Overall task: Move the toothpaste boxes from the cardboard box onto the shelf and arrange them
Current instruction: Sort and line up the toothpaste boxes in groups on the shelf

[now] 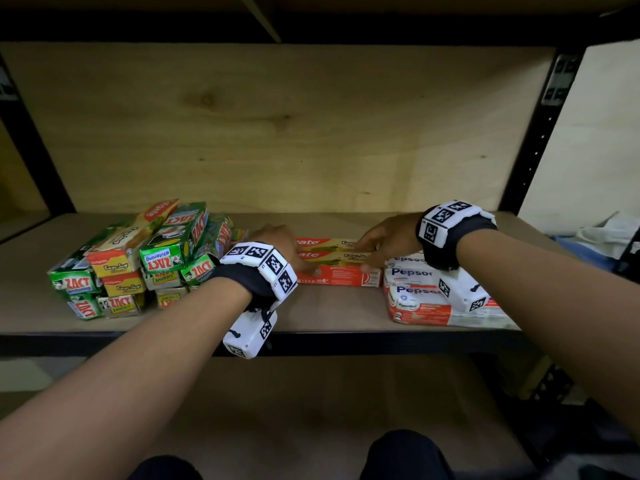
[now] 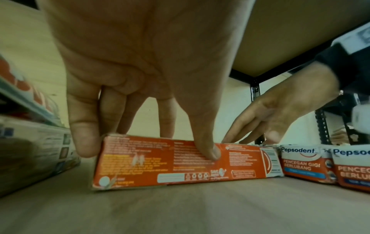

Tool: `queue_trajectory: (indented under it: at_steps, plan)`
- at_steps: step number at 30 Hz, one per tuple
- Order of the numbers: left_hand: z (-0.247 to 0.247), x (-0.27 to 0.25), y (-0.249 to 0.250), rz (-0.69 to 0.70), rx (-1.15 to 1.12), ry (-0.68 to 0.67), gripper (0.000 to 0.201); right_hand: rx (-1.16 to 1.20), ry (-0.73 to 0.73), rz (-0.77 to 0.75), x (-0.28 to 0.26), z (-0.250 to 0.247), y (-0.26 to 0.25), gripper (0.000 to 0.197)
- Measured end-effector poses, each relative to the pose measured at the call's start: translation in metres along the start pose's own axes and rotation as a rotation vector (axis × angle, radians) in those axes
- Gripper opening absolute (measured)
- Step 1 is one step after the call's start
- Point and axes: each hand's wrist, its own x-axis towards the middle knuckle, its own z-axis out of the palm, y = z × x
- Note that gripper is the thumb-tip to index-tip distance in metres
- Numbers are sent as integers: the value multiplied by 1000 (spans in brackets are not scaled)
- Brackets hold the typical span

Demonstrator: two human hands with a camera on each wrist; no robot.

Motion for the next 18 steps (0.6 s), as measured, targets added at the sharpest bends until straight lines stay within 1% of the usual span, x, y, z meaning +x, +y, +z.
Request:
queue_trajectory:
  at_steps: [3, 4, 6, 8, 10, 13, 16, 18]
  plan:
    - [-1, 1, 3, -6, 65, 12, 41, -19, -60, 41, -28, -4, -1, 71]
    - [-2, 0, 3, -1, 83, 22, 37, -32, -87, 59, -37, -6, 0, 74]
    - [-2, -1, 3, -7, 98, 28, 35, -48, -141, 103, -53, -5, 4, 85]
    - [0, -2, 4, -11, 114, 36, 35, -56, -171, 153, -66, 2, 8, 99]
    - [3, -3, 5, -8, 124, 41, 37, -60, -162, 185, -73, 11, 12, 108]
    - [7, -5, 4, 13, 142, 93, 46, -37, -102, 184, -80, 22, 12, 105]
    - [10, -7, 2, 39, 149, 86, 60, -32, -75, 184, -79, 25, 11, 100]
    - [9, -6, 2, 58, 137, 56, 60, -31, -80, 187, -78, 25, 10, 98]
